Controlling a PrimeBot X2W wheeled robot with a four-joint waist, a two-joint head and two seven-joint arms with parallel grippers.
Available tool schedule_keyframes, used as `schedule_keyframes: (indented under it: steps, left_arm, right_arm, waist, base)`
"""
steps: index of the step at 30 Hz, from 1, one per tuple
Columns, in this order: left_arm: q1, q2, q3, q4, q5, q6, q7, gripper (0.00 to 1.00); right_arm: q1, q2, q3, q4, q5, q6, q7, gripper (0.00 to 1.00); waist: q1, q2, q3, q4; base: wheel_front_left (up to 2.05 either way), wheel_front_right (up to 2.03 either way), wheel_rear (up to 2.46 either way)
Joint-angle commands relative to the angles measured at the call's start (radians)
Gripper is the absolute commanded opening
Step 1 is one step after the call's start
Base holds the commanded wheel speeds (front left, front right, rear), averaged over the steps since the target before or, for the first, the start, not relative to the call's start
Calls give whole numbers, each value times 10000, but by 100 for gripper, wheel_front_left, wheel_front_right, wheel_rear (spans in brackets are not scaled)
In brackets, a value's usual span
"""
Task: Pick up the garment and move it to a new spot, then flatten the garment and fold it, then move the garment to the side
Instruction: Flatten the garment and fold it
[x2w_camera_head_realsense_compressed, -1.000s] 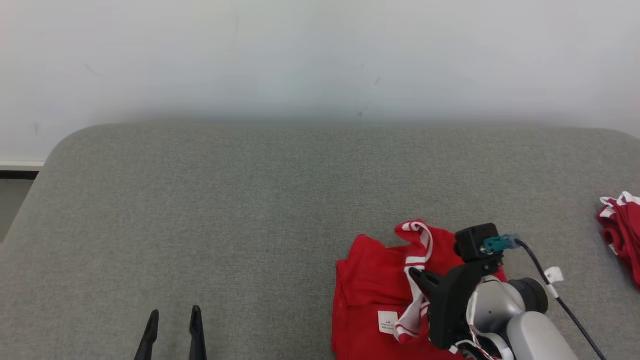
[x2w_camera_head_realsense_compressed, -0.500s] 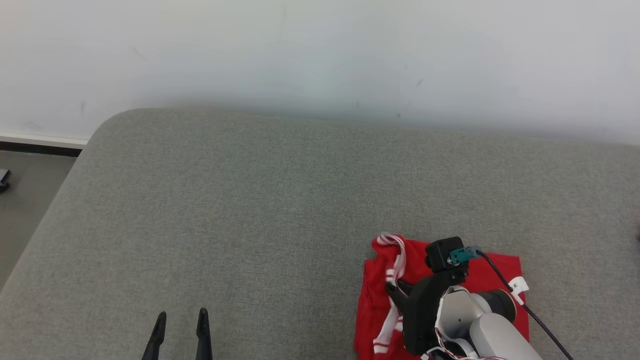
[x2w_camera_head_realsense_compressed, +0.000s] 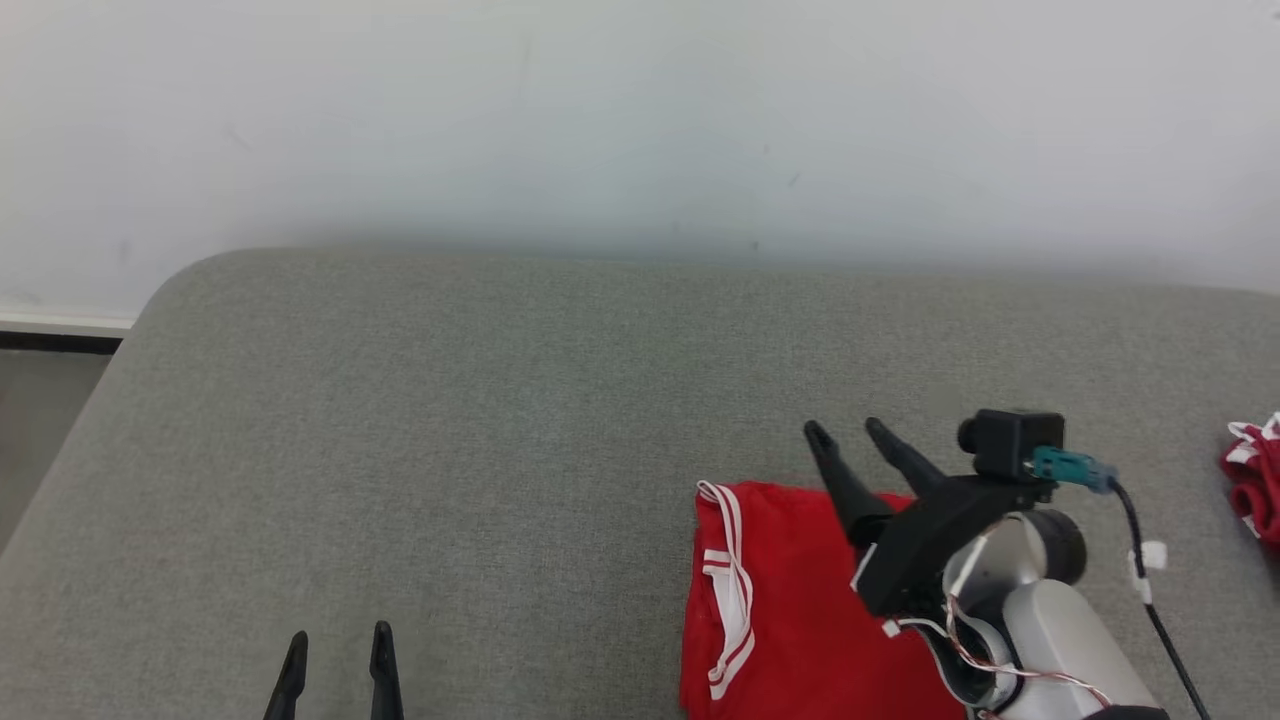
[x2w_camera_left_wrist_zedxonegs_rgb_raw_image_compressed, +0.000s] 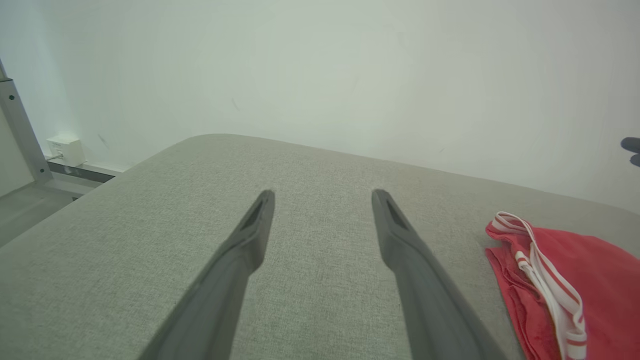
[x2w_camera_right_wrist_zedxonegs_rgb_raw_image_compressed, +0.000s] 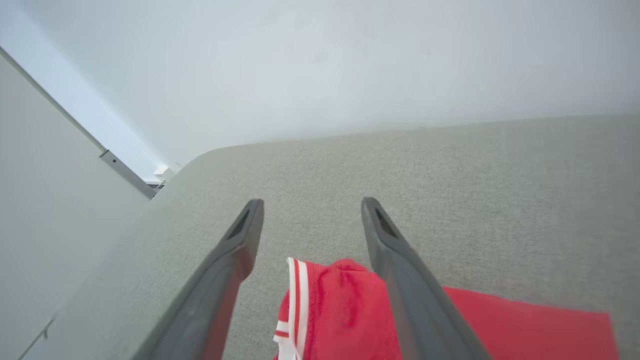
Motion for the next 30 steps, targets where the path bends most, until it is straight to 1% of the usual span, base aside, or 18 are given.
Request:
schedule_keyframes:
  steps: [1, 3, 6, 8, 9, 10, 11, 14, 16, 21, 26, 30]
  left_arm:
    - [69, -6, 20, 11, 54, 57, -27, 100]
    - [62, -4, 73, 44, 44, 80, -27, 100]
    - [-7, -4, 92, 112, 42, 40, -27, 100]
    - [-51, -3, 147, 156, 16, 47, -27, 100]
    - [-60, 0, 190, 185, 2, 48, -27, 100]
    - [-60, 0, 190, 185, 2, 48, -27, 100]
    - [-79, -3, 208, 216, -1, 48, -27, 100]
    - [-108, -3, 286, 372, -28, -1, -27, 100]
    - [-94, -1, 307, 533, -98, -78, -29, 100]
    - [-123, -3, 437, 892, -211, -40, -27, 100]
    - [-278, -3, 366, 1419, 119, -245, -27, 100]
    - [-342, -3, 449, 1618, 134, -300, -27, 100]
  right_arm:
    - [404, -139, -264, -195, -302, -25, -234, 100]
    - [785, -243, -647, -608, -643, -25, -592, 100]
    - [1544, -722, -1064, -1100, -1457, -25, -1179, 100]
    - [2007, -956, -1137, -1431, -1881, -23, -1647, 100]
    - [2231, -1173, -1201, -1540, -2180, -23, -1869, 100]
    - [2231, -1173, -1201, -1540, -2180, -23, -1869, 100]
    - [2456, -1368, -1263, -1650, -2447, -23, -2130, 100]
    - [3064, -1478, -1574, -1702, -2787, -23, -2756, 100]
    - [3414, -1478, -1764, -1642, -2830, -23, -3007, 100]
    - [4065, -1285, -2059, -1567, -3046, -23, -3374, 100]
    - [4507, -978, -2378, -1378, -3222, -24, -3665, 100]
    - [4720, -833, -2477, -1275, -3316, -24, -3763, 100]
  waist:
    - [0, 0, -165, -248]
    - [0, 0, -230, -419]
    - [0, 0, -303, -630]
    - [0, 0, -348, -758]
    - [0, 0, -369, -839]
    - [0, 0, -369, -839]
    - [0, 0, -379, -898]
    - [0, 0, -450, -1044]
    - [0, 0, -551, -1092]
    - [0, 0, -710, -1225]
    - [0, 0, -846, -1291]
    - [0, 0, -901, -1363]
  base:
    - [0, 0, 0]
    - [0, 0, 0]
    - [0, 0, 0]
    - [0, 0, 0]
    - [0, 0, 0]
    - [0, 0, 0]
    - [0, 0, 0]
    - [0, 0, 0]
    - [0, 0, 0]
    - [0, 0, 0]
    - [0, 0, 0]
    - [0, 0, 0]
